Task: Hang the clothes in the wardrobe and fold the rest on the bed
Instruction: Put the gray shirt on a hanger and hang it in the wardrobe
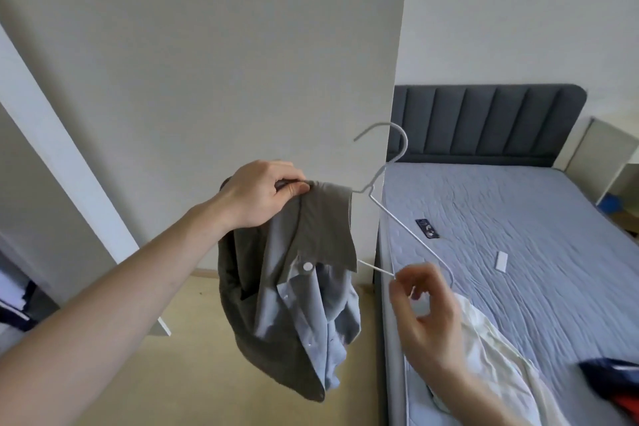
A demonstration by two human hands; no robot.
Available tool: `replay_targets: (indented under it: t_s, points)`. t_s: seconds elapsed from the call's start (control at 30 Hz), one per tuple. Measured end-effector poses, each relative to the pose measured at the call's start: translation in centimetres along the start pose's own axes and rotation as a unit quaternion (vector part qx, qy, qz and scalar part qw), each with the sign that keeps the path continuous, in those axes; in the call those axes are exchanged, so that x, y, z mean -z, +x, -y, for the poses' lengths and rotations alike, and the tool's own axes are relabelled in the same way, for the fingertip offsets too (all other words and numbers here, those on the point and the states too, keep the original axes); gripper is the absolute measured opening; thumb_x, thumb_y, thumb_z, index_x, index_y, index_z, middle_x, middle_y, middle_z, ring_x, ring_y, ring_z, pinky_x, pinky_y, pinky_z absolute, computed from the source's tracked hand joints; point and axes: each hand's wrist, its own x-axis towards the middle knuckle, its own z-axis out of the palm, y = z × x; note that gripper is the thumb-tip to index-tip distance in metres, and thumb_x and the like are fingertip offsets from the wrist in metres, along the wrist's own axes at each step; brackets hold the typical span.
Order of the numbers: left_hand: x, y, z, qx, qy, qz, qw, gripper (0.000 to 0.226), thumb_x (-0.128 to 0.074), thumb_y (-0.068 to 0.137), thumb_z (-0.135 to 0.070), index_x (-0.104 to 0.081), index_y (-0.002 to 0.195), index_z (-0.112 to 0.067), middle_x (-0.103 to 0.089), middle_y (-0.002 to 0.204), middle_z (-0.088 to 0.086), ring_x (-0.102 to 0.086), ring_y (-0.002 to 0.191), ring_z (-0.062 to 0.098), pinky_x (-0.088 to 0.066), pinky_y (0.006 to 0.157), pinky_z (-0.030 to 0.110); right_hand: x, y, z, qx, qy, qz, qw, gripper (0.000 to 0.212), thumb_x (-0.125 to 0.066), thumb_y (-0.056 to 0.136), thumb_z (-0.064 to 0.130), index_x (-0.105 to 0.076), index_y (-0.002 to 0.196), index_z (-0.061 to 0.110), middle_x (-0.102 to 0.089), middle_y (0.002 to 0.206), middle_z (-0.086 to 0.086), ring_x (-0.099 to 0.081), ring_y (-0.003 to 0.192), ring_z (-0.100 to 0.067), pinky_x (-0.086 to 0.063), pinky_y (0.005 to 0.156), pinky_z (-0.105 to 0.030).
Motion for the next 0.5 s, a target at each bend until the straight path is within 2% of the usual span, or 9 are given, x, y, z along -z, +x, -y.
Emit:
replay_targets:
  t_s: [0.07,0.17,0.27,0.33,0.37,0.4,0.43,0.47,0.5]
  points:
    - [0.3,0.1,-0.1,-0.003,-0.005,-0.015,1.0,0.013,-0.063,0.1,-0.034,-0.073,0.094,-0.027,-0.06,0.079,-0.015,-0.056,0.075,0.005,-0.044,0.068,0.031,-0.5,-2.3,-1.2,-0.017,0.005,0.085,0.996,0.014,-0.062,0.087,0.019,-0.059,0.084,0.032,-0.061,0.077,0.008,-0.056,0.065,-0.015,-0.044,0.059,-0.019]
    - [1.2,0.0,-0.5,-0.011,-0.029,-0.038,0.999,0.011,-0.065,0.099,-0.03,-0.073,0.093,-0.025,-0.06,0.078,-0.016,-0.056,0.074,0.002,-0.041,0.067,0.028,-2.2,-4.0,-3.7,-0.141,-0.035,0.123,0.982,0.015,-0.071,0.084,0.03,-0.062,0.095,0.036,-0.068,0.085,0.011,-0.062,0.068,-0.014,-0.048,0.06,-0.02]
    - [2.2,-0.3,-1.4,-0.018,-0.037,-0.048,0.998,0.016,-0.063,0.098,-0.031,-0.072,0.09,-0.021,-0.061,0.076,-0.012,-0.056,0.074,0.005,-0.042,0.067,0.029,-4.3,-3.5,-5.7,-0.269,-0.033,0.142,0.952,0.051,-0.081,0.085,0.044,-0.057,0.129,0.036,-0.066,0.119,0.019,-0.067,0.096,-0.008,-0.056,0.088,-0.029]
    - [2.9,-0.7,-2.0,-0.021,-0.039,-0.048,0.998,0.017,-0.062,0.099,-0.029,-0.072,0.09,-0.018,-0.062,0.076,-0.009,-0.057,0.075,0.01,-0.044,0.069,0.032,-5.9,-2.5,-6.5,-0.31,-0.02,0.181,0.933,0.067,-0.081,0.083,0.051,-0.051,0.141,0.033,-0.06,0.131,0.017,-0.066,0.109,-0.01,-0.055,0.099,-0.035]
    - [3.2,-0.8,-2.2,-0.022,-0.04,-0.048,0.998,0.016,-0.063,0.1,-0.026,-0.072,0.09,-0.017,-0.062,0.077,-0.008,-0.058,0.076,0.012,-0.045,0.07,0.032,-6.7,-2.0,-6.8,-0.314,-0.006,0.199,0.928,0.061,-0.081,0.083,0.052,-0.056,0.137,0.037,-0.063,0.128,0.017,-0.068,0.106,-0.008,-0.056,0.097,-0.034]
    - [3.6,-1.0,-2.3,-0.022,-0.042,-0.05,0.998,0.014,-0.064,0.101,-0.024,-0.072,0.09,-0.018,-0.063,0.078,-0.009,-0.058,0.077,0.012,-0.045,0.071,0.031,-7.3,-1.5,-7.0,-0.306,0.003,0.218,0.927,0.042,-0.08,0.085,0.051,-0.064,0.123,0.044,-0.069,0.118,0.017,-0.069,0.096,-0.005,-0.057,0.09,-0.031]
    - [4.0,-1.2,-2.3,-0.02,-0.043,-0.052,0.998,0.013,-0.065,0.101,-0.021,-0.072,0.09,-0.018,-0.063,0.078,-0.01,-0.058,0.077,0.011,-0.045,0.071,0.03,-7.8,-1.1,-7.2,-0.294,0.003,0.232,0.927,0.018,-0.079,0.088,0.046,-0.071,0.104,0.045,-0.075,0.104,0.014,-0.07,0.085,-0.003,-0.057,0.081,-0.029]
    - [4.4,-1.5,-2.2,-0.017,-0.042,-0.054,0.997,0.012,-0.066,0.1,-0.02,-0.072,0.09,-0.02,-0.063,0.078,-0.012,-0.059,0.077,0.009,-0.044,0.071,0.028,-8.0,-0.6,-7.4,-0.282,0.011,0.239,0.929,0.005,-0.077,0.092,0.038,-0.075,0.089,0.042,-0.077,0.09,0.011,-0.07,0.077,-0.004,-0.056,0.076,-0.028]
    - [4.8,-1.8,-1.9,-0.013,-0.04,-0.056,0.998,0.012,-0.066,0.1,-0.02,-0.072,0.09,-0.021,-0.063,0.078,-0.013,-0.059,0.077,0.009,-0.044,0.071,0.027,-7.9,-0.2,-7.8,-0.275,0.019,0.234,0.932,0.012,-0.075,0.095,0.032,-0.076,0.084,0.036,-0.078,0.083,0.008,-0.072,0.075,-0.007,-0.056,0.074,-0.029]
